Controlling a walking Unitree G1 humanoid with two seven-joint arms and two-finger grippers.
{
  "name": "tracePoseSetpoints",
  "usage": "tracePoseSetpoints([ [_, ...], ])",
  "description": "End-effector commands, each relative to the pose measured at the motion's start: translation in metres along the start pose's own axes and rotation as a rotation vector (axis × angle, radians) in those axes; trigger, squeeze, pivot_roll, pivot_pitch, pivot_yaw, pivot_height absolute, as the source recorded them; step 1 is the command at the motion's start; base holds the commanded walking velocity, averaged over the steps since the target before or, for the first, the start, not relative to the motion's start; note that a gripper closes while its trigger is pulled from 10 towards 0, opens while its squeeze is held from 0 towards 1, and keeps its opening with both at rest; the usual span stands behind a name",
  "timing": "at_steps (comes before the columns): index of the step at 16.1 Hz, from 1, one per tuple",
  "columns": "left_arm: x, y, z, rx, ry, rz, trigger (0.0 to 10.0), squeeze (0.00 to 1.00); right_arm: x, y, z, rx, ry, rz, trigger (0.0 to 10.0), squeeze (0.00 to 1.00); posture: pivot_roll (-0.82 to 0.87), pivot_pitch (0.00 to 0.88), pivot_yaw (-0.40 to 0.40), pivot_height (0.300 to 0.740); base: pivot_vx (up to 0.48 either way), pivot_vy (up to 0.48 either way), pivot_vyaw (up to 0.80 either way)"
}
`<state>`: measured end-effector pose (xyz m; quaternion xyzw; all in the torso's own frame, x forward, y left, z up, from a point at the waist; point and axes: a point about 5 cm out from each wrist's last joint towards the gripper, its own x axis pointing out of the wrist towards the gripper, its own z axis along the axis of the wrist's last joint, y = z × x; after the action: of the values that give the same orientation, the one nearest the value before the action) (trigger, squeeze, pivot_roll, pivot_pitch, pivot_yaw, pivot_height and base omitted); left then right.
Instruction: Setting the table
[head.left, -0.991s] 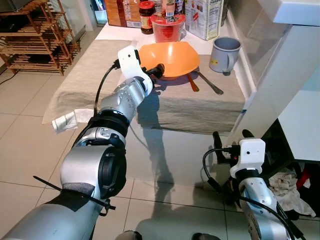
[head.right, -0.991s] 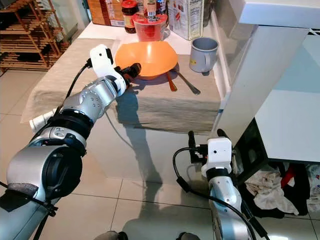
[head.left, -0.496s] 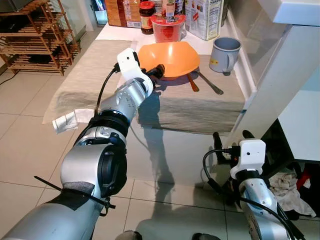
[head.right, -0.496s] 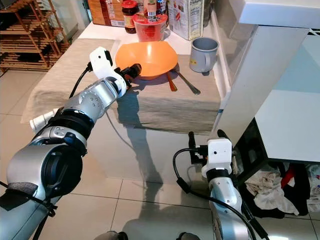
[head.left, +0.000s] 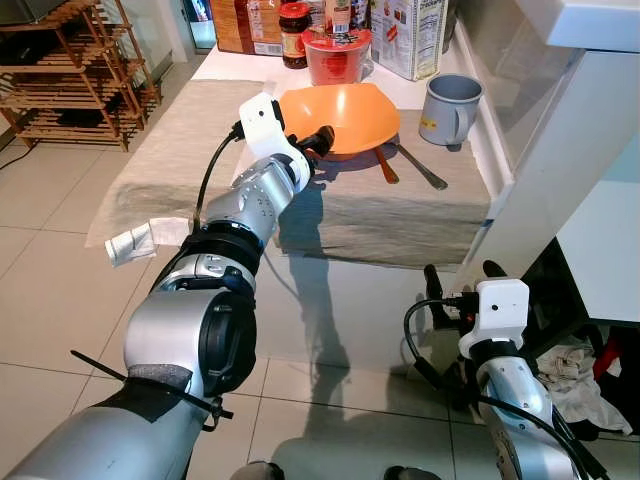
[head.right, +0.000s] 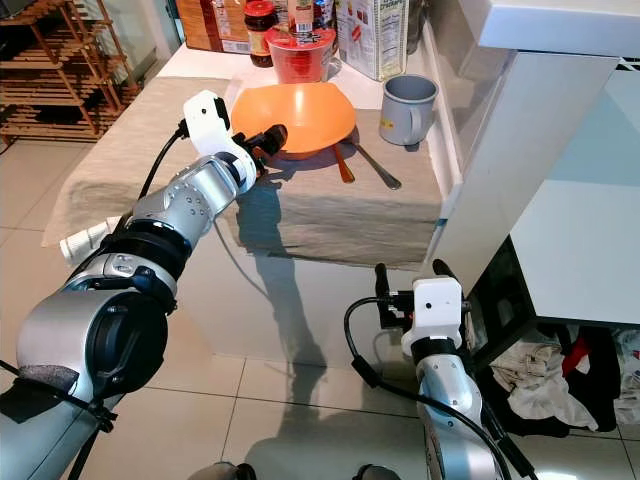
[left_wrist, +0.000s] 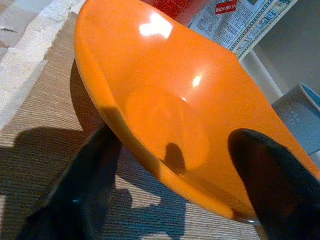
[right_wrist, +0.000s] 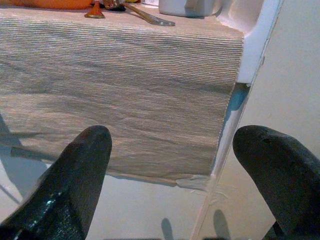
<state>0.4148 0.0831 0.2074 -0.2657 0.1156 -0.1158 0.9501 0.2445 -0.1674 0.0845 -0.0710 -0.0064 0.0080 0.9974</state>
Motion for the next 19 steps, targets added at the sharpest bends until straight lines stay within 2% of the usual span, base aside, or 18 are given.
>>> tracePoseSetpoints([
  [1,0.001,-0.007,0.004,-0.010,0.005,-0.012,2.7,0.00,-0.002,0.001,0.002,-0.006,-0.002,-0.002,10.0,0.00,-0.14,0.061,0.080,0.740,0.000,0.000,0.00],
  [2,0.001,-0.007,0.004,-0.011,0.007,-0.012,2.5,0.00,-0.002,0.001,0.002,-0.006,-0.002,-0.002,10.0,0.00,-0.15,0.062,0.081,0.740,0.000,0.000,0.00],
  [3,0.001,-0.007,0.003,-0.013,0.009,-0.010,0.8,0.00,-0.002,0.001,0.002,-0.006,-0.001,-0.002,10.0,0.00,-0.14,0.064,0.081,0.740,0.000,0.000,0.00],
  [5,0.002,-0.007,0.002,0.000,0.010,-0.008,0.0,0.00,-0.002,0.001,0.002,-0.006,-0.002,-0.003,10.0,0.00,-0.15,0.065,0.081,0.740,0.000,0.000,0.00],
  [13,0.002,-0.006,0.001,0.012,0.021,0.010,0.0,0.00,-0.002,0.000,0.002,-0.006,0.004,-0.004,10.0,0.00,-0.15,0.067,0.082,0.740,0.000,0.000,0.00],
  [17,0.001,0.000,0.002,0.027,0.009,0.093,0.0,0.00,-0.003,0.000,0.001,-0.009,0.006,-0.001,10.0,0.00,-0.15,0.063,0.080,0.740,0.000,0.000,0.00],
  [19,0.000,0.007,0.006,0.016,-0.026,0.147,0.0,0.00,-0.003,0.000,0.001,-0.010,0.006,-0.001,10.0,0.00,-0.15,0.058,0.078,0.740,0.000,0.000,0.00],
])
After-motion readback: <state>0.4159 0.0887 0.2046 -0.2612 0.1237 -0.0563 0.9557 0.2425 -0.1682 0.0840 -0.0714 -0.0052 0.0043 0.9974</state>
